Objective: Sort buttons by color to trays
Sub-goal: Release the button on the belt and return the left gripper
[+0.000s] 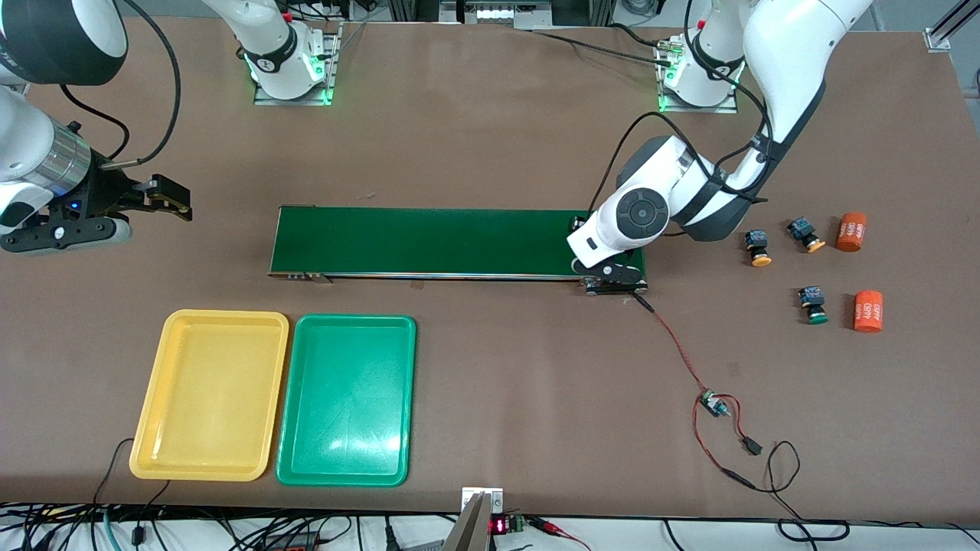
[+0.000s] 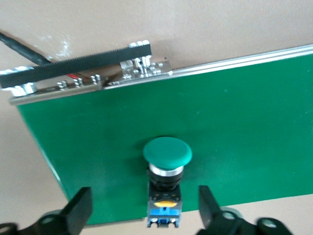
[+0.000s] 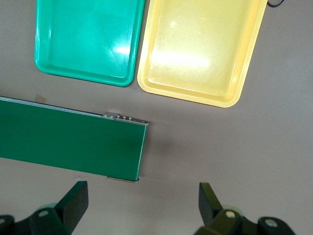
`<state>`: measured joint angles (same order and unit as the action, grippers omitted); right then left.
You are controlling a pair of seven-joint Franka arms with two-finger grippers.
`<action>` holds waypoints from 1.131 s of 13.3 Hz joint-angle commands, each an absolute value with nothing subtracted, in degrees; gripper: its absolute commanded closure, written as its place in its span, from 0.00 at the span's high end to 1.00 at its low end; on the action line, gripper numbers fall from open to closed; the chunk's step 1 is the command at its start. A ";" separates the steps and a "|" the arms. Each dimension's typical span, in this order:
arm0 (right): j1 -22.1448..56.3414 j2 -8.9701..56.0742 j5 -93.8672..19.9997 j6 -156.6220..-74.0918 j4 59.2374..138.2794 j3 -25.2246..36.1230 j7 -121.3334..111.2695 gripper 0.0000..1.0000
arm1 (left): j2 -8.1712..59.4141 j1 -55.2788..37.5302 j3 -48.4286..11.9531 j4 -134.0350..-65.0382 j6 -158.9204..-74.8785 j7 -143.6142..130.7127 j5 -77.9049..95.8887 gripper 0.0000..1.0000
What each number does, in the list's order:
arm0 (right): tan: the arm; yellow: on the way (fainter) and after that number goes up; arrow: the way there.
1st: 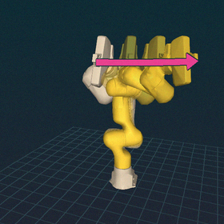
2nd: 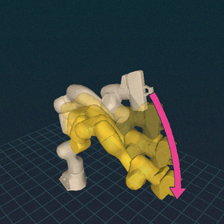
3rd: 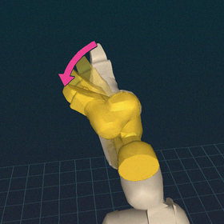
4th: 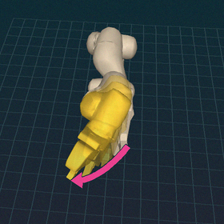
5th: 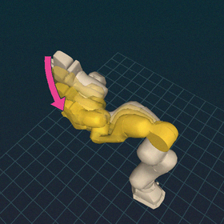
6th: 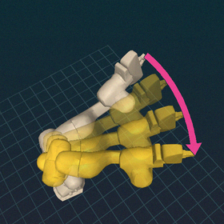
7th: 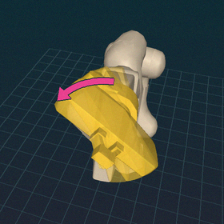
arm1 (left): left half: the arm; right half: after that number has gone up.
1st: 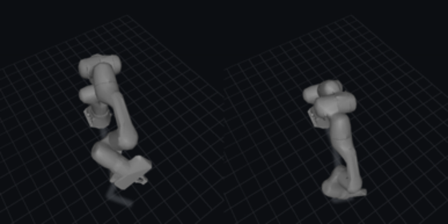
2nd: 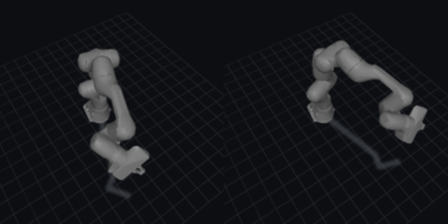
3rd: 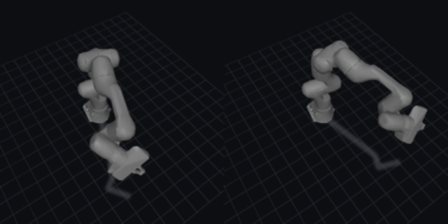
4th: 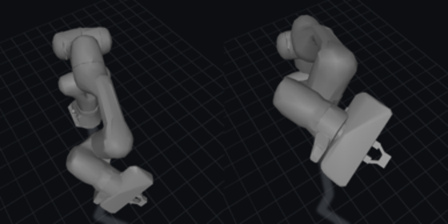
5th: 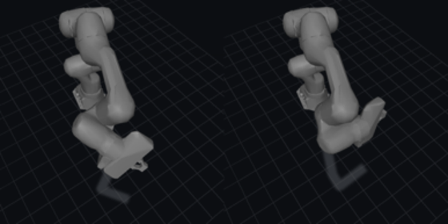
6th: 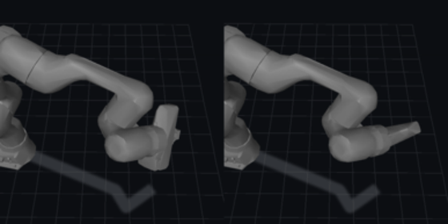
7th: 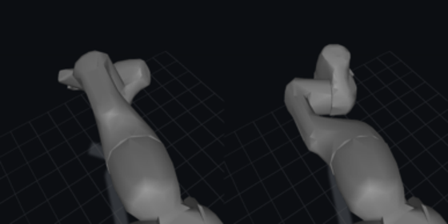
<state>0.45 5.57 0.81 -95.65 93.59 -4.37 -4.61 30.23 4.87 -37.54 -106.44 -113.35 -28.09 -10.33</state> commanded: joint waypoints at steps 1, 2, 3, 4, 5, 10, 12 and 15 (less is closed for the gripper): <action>0.79 4.92 0.62 -95.62 93.96 -4.39 -3.87 1.00 | 26.20 5.71 -37.97 -103.03 -106.73 -30.14 -10.72 1.00; 0.88 4.92 0.62 -95.62 93.96 -4.39 -3.87 1.00 | 25.15 5.71 -37.88 -100.31 -103.48 -31.80 -10.64 1.00; 0.97 4.92 0.62 -95.62 93.96 -4.39 -3.78 1.00 | 25.05 6.15 -37.71 -96.98 -100.05 -32.43 -10.72 1.00; 0.97 4.83 0.53 -95.71 94.04 -4.39 -3.78 1.00 | 25.22 7.02 -37.44 -93.55 -96.63 -31.82 -11.07 1.00; 1.05 4.75 0.53 -95.54 94.22 -4.39 -3.78 1.00 | 25.40 7.99 -37.09 -91.51 -95.03 -31.47 -11.60 1.00; 0.70 1.15 0.18 -96.32 100.44 -6.33 -3.60 1.00 | 26.46 17.82 -35.68 -87.89 -95.10 -30.42 -17.56 1.00; 0.70 -2.44 0.09 -99.04 105.88 -6.42 -1.50 1.00 | 27.59 22.83 -35.68 -87.72 -95.36 -26.04 -20.03 1.00; 0.62 -7.37 -0.26 -104.14 113.88 -7.56 0.34 1.00 | 30.75 30.03 -35.68 -88.06 -96.76 -15.94 -19.69 1.00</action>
<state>0.92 -1.99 0.48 -100.43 106.75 -6.67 -1.84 27.80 26.17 -34.59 -89.30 -96.23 -21.62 -18.66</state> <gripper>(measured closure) 0.000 0.000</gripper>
